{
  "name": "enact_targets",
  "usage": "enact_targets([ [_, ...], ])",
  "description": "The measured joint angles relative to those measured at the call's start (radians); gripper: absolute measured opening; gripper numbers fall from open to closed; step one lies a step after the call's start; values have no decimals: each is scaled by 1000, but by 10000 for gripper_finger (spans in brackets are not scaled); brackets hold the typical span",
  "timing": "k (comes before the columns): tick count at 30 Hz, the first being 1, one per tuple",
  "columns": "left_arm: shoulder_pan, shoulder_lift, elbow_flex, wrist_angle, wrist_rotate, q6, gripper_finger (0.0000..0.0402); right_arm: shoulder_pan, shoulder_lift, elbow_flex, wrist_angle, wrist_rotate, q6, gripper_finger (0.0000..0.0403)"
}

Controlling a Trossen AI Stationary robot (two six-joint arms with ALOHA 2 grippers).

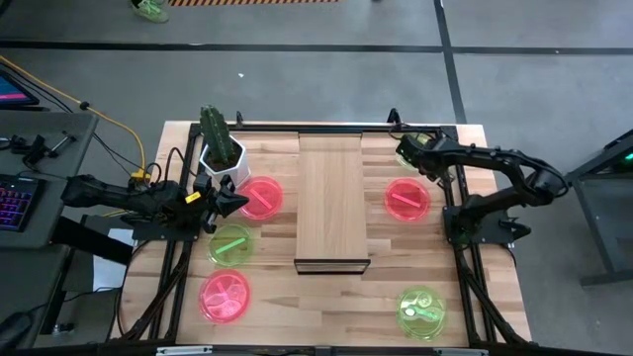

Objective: Place and stack plates onto a shelf
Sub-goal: Put the top right green plate on the shelf

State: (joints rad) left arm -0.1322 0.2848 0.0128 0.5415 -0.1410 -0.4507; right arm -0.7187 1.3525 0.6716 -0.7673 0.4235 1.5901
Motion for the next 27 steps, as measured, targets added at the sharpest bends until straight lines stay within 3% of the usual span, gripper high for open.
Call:
enact_targets([
  [8, 0, 0, 0, 0, 0, 0, 3, -61, 75, 0, 72, -74, -81, 149],
  [27, 0, 0, 0, 0, 0, 0, 3, -121, 88, 0, 117, -69, -120, 149],
])
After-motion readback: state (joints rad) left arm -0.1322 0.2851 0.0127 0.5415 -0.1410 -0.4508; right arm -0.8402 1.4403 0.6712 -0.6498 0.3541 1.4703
